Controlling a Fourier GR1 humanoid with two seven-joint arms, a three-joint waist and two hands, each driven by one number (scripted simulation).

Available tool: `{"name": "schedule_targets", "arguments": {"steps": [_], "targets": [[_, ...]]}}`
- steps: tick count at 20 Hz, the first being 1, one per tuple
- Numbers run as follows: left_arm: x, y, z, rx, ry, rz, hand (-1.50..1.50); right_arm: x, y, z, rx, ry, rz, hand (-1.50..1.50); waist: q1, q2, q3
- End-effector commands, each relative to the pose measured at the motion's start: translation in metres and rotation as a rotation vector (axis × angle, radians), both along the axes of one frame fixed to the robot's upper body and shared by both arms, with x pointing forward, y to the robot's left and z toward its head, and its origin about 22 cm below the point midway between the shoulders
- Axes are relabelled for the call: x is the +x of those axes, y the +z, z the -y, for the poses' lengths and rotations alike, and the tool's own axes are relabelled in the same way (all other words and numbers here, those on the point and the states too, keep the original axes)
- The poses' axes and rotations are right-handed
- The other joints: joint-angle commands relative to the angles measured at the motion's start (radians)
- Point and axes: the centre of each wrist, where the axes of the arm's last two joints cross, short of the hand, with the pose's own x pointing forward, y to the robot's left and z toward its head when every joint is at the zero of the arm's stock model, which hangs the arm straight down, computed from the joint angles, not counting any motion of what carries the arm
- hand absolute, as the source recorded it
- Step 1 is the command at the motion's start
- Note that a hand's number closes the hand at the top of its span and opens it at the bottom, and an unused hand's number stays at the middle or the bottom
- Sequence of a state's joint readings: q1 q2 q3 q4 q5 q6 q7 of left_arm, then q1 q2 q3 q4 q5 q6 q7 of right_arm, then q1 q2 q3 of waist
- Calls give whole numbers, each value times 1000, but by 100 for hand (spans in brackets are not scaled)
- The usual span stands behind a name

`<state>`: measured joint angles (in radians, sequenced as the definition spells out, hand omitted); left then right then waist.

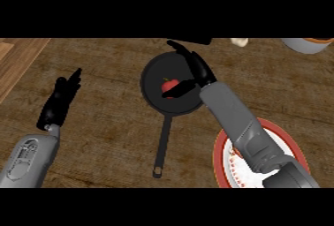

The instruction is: Pick the bell pepper from the plate and place it in the pan

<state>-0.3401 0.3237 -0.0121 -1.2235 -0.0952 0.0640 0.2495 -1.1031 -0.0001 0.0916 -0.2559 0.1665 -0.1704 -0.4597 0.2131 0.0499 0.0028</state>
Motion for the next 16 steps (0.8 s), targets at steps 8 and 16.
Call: {"name": "schedule_targets", "arguments": {"steps": [8,16], "targets": [[-11,-8,-21,-11,112,-14,0,12,24,-7,158,-135,-29,-150,-116,-21,-2],[-18,-3,-43,-2,140,-14,0,30,39,106,207,-179,-11,-150,-148,-21,-1]]}}
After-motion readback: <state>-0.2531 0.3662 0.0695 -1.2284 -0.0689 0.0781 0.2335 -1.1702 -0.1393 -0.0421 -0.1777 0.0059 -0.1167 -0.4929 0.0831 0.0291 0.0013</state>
